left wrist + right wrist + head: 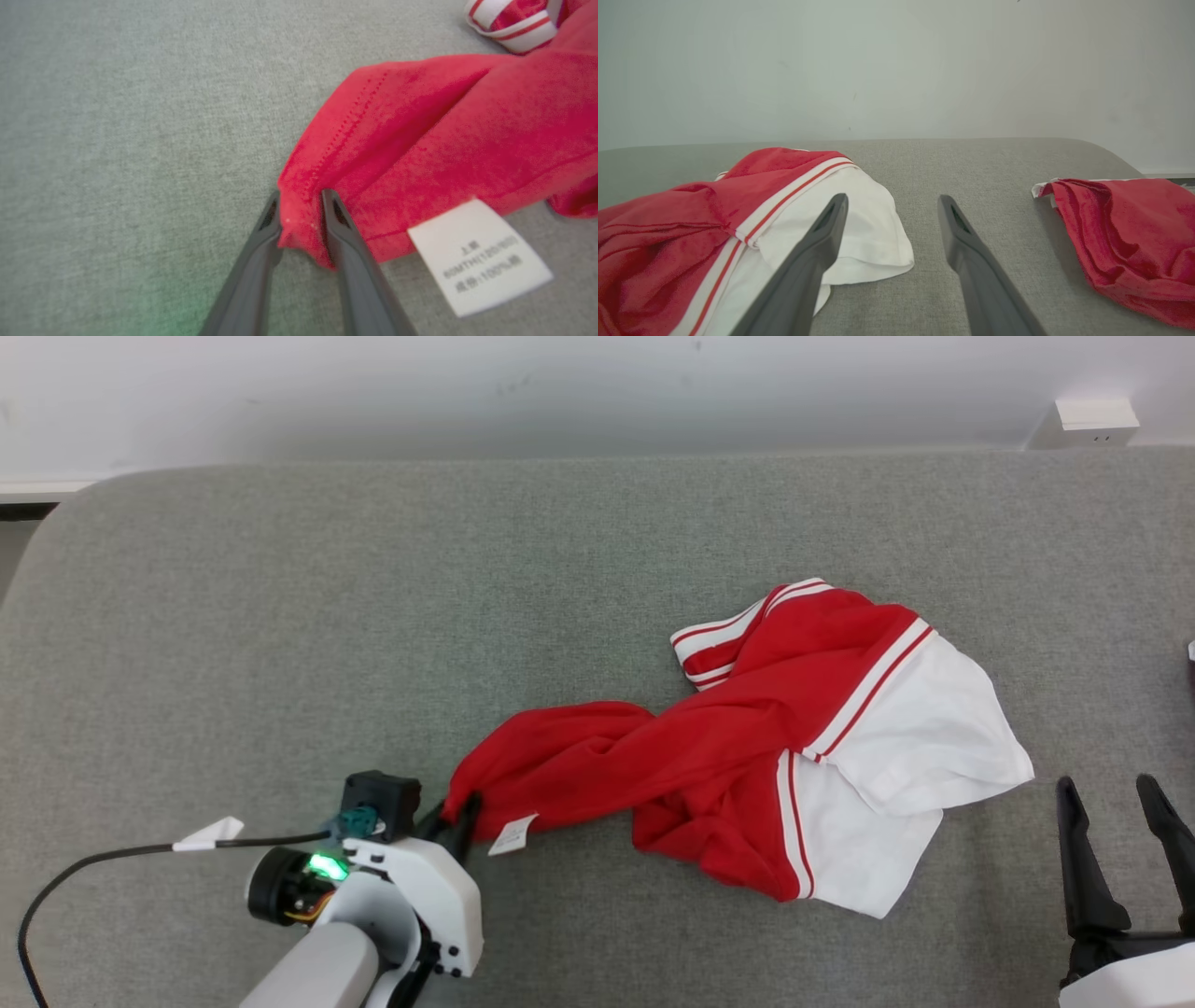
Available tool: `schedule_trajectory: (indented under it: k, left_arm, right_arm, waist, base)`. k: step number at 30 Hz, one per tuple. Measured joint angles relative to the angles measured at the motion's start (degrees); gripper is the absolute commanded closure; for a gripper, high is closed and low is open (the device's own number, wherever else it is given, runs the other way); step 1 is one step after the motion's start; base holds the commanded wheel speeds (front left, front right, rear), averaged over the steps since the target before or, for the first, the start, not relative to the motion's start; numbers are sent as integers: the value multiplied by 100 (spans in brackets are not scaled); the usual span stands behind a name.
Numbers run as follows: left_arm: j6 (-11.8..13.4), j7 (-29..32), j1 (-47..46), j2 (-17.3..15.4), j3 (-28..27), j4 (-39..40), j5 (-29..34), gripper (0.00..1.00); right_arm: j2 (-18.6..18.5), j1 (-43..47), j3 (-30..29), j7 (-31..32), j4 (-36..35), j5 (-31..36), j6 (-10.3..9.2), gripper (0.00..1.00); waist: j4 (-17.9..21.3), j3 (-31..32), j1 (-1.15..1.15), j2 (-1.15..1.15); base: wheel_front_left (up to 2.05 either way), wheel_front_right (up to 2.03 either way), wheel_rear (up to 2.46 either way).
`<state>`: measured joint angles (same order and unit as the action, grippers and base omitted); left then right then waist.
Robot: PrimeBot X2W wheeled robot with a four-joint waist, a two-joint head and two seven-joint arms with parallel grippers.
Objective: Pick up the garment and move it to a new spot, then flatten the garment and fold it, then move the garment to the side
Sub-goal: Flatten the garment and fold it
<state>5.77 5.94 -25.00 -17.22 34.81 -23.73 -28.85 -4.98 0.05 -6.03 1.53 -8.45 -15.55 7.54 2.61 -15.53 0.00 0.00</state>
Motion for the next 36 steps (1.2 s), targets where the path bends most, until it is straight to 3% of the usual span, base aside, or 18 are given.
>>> schedule_trajectory:
  k: [7,18,23,25,27,28,32,36]
  left_arm:
    - [-19,-93,-44,14,64,35,16,100]
    - [41,-308,-75,23,45,210,22,100]
    - [71,-448,-37,15,0,238,-2,100]
    - [82,-485,-4,7,-20,249,-25,100]
    - [92,-523,42,-3,-42,269,-58,100]
    - [110,-550,61,-7,-46,279,-58,100]
    - [116,-656,104,-16,-66,352,-92,100]
    - [178,-964,175,-55,-167,506,-93,100]
  right_arm:
    - [-480,-289,-19,-24,1319,-255,0,0]
    - [-1096,-1486,1061,-324,3165,-748,0,0]
    - [-1332,-1777,1608,-204,3506,-993,-7,2]
    - [-1426,-1850,1860,-151,3532,-1129,-29,44]
    - [-1490,-1895,2106,-81,3498,-1316,-34,67]
    - [-1510,-1906,2197,-43,3479,-1397,-34,100]
    - [-1619,-1918,2363,-10,3463,-1677,-23,100]
    - [-1686,-1844,2284,-481,3305,-1746,-13,100]
  waist:
    - [-71,-74,0,0]
    - [-314,-288,0,0]
    - [-336,-296,0,0]
    - [-326,-282,0,0]
    - [-311,-265,0,0]
    - [-305,-254,0,0]
    - [-292,-219,0,0]
    - [-273,-166,1,0]
  base:
    - [0,0,0]
    - [0,0,0]
    - [0,0,0]
    - [0,0,0]
    - [0,0,0]
    - [0,0,0]
    - [0,0,0]
    - [0,0,0]
